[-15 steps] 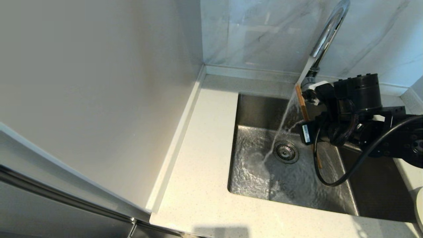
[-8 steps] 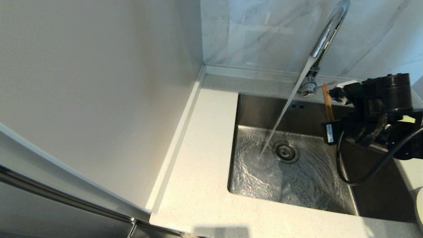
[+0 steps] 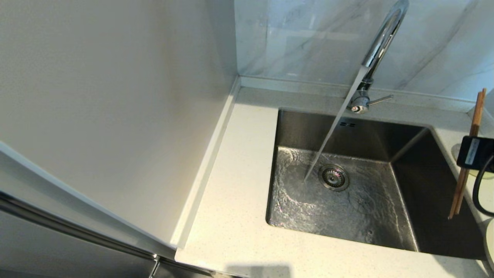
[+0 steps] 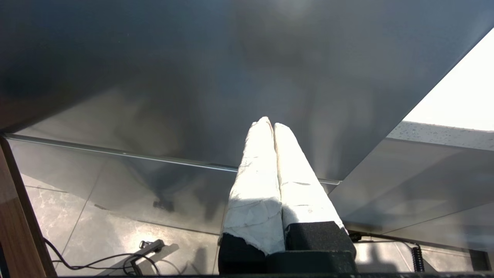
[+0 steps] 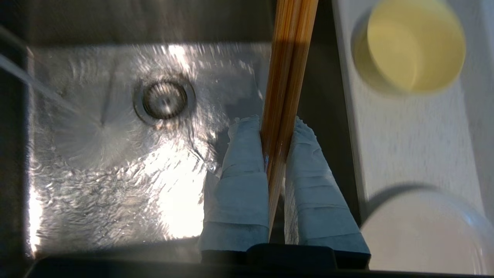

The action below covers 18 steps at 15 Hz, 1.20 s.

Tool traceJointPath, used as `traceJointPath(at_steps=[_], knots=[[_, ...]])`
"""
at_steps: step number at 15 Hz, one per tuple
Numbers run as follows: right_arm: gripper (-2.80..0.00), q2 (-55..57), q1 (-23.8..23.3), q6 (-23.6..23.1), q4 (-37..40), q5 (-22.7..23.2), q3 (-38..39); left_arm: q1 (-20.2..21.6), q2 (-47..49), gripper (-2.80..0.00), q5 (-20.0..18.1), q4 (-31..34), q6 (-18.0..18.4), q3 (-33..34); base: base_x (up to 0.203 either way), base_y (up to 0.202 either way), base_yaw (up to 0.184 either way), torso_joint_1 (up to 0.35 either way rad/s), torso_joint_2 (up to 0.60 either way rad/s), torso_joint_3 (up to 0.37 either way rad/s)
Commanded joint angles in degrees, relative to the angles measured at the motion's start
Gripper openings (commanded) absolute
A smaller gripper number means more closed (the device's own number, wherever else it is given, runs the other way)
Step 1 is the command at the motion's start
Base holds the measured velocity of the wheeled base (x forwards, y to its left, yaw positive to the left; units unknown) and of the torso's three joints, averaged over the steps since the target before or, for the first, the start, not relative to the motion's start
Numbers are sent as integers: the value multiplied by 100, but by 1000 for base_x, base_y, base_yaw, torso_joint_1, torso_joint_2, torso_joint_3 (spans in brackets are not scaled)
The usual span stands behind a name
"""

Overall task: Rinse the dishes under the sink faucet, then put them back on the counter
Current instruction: Place the chopsticks on the bowl

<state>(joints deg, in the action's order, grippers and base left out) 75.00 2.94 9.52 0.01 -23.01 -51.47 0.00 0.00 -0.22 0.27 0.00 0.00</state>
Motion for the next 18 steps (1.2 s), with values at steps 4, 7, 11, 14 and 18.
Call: traceJointPath(at_steps=[4,7,11,14,18], knots=[[-280,-206,-441,-546,349,-12,-209,0,0,-280,4,0,0,0,0,0,0,0,0,0],[-280,196,-1066,-2162,1373,-28,-2016,0,0,-280,4,0,0,0,0,0,0,0,0,0],[-280,1361,-1708,-4328,1622,-250,-3569,0,0,-280,4,0,0,0,0,0,0,0,0,0],[-280,2245,-1838,-4916,1638,-361,-4500,0,0,-280,-4,0,0,0,0,0,0,0,0,0],[-280,2697,-2084,-6163,1584,-420,-4857,0,0,-280,1,0,0,0,0,0,0,0,0,0]])
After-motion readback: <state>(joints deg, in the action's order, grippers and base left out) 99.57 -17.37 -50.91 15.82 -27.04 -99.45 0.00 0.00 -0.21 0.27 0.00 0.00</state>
